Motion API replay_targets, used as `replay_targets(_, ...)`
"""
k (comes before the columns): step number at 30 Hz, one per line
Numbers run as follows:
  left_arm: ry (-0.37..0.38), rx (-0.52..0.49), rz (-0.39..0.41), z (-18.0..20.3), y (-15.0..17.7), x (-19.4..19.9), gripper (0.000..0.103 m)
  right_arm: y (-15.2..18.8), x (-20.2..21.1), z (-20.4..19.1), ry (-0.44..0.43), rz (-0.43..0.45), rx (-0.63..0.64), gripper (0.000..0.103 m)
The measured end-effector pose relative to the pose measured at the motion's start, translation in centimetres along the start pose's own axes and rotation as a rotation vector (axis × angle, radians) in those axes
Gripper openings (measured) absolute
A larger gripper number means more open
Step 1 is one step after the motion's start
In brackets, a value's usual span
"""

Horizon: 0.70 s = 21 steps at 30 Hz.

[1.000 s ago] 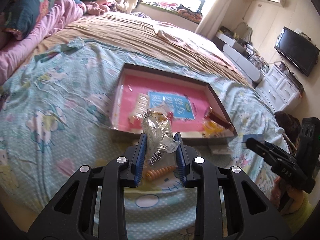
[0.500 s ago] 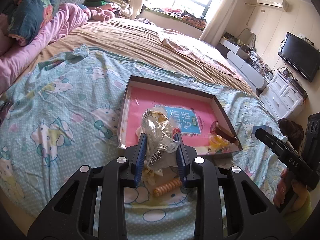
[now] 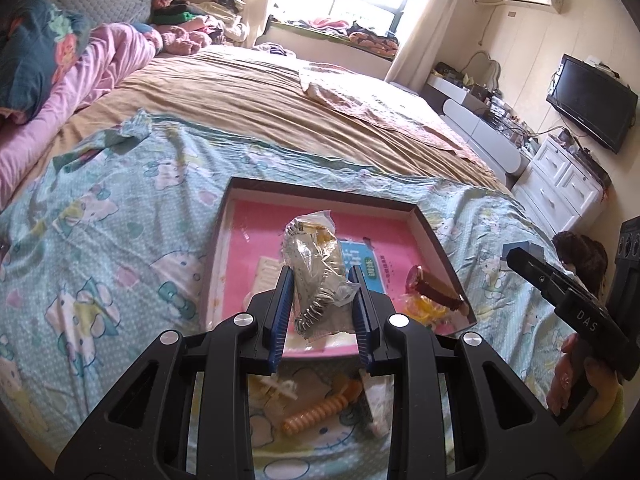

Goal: Organize jewelry
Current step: 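Carry the spring bag into the box with left tool while right carries the blue case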

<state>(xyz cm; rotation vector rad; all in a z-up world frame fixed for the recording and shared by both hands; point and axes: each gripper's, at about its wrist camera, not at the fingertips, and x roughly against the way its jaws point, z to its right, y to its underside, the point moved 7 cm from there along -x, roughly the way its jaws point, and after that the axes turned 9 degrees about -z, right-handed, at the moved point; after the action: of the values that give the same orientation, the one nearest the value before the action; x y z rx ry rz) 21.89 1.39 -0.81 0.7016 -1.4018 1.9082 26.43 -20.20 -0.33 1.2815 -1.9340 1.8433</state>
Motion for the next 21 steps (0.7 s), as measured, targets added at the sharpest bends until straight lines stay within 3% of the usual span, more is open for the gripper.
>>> replay_targets(8,0.043,0.004,-0.042,0.9,-0.1,-2.8,0.020,-0.7,-0.8,0.9,0.038,0.005,-0.005,0.050)
replay_targets(21,0.075,-0.105,-0.102,3.4,1.4,-6.5,0.021,-0.2,-4.1,3.8,0.100,-0.046,-0.040,0.050)
